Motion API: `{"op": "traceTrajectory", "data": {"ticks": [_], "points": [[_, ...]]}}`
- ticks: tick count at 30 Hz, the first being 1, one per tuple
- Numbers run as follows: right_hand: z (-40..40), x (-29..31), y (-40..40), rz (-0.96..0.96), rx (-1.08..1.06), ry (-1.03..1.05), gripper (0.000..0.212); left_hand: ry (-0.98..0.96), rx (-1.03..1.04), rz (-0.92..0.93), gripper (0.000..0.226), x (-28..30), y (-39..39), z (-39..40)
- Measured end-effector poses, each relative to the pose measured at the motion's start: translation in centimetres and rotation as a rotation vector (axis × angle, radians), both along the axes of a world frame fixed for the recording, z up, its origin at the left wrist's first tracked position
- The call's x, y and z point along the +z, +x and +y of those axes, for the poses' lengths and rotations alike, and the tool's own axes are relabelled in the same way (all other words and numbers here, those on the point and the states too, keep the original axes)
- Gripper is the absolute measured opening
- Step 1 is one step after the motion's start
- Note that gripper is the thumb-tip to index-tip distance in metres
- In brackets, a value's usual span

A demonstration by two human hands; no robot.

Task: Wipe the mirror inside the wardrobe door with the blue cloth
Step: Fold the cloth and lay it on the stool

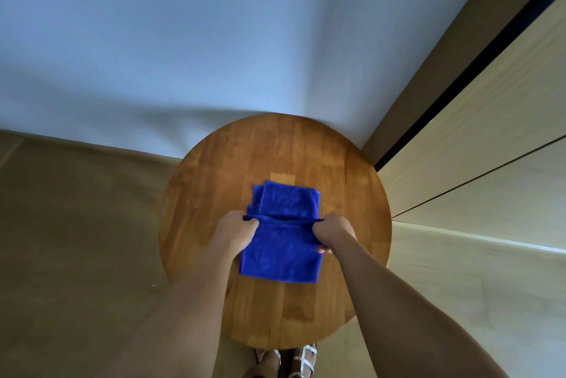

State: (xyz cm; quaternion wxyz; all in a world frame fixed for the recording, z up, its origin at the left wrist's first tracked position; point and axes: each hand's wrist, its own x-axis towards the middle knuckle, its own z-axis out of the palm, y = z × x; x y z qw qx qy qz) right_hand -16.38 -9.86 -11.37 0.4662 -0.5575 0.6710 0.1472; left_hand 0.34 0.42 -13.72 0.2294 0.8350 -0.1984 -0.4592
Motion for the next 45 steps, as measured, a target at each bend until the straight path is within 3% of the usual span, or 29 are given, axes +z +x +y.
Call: {"op": "traceTrajectory", "data": {"ticks": [6,10,14,19,23,25,29,32,35,37,40,41,43,45], "points": [[-4.5,-2.4,2.4,-0.106,-0.146,-0.181,0.049,-0.131,-0.033,-0.214,0.018,-2.5,1.9,-5.4],[-5.6,-4.9,3.2,-0.149,-0.197,-0.209,0.044,-0.154,-0.050,-0.325,0.022,-4.8,1.9,-7.1],[-5.6,-7.0,3.3,-0.064,-0.132,-0.237,0.038,-0.156,0.033,-0.256,0.038,-7.0,0.9,-7.3],[-4.3,-8.2,1.8,0.063,-0.150,-0.155,0.054,0.017,0.171,-0.205,0.069,-8.2,0.1,-6.3],[-2.7,-8.5,1.8,0.062,-0.203,-0.071,0.055,0.150,0.083,-0.203,0.080,-8.5,-0.4,-6.0],[-2.0,-8.8,2.1,0.059,-0.182,-0.060,0.052,0.179,0.053,-0.170,0.065,-9.1,-0.2,-6.2],[-2.1,-9.0,2.6,0.032,-0.076,-0.188,0.049,0.122,0.105,0.003,0.005,-9.5,0.4,-5.6],[-3.5,-8.6,4.0,0.049,0.186,-0.435,0.048,0.297,0.095,0.222,0.018,-8.7,0.5,-3.8],[-4.6,-7.8,6.6,-0.022,0.276,-0.604,0.042,0.564,-0.150,0.307,0.059,-7.2,2.0,-2.9],[-4.6,-7.6,7.1,0.011,0.192,-0.646,0.044,0.504,-0.126,0.076,0.066,-6.7,3.0,-3.5],[-3.3,-7.5,5.7,0.128,-0.140,-0.557,0.047,0.255,-0.058,-0.464,0.051,-6.3,3.2,-4.6],[-2.6,-7.7,5.0,0.153,-0.258,-0.498,0.045,0.170,-0.051,-0.524,0.043,-6.3,3.0,-5.0],[-1.2,-8.1,3.8,0.132,-0.474,-0.363,0.039,0.080,-0.076,-0.444,0.031,-6.4,2.3,-5.6],[-0.5,-8.9,3.3,0.050,-0.639,-0.247,0.037,0.081,-0.115,-0.299,0.043,-7.0,1.5,-5.9]]}}
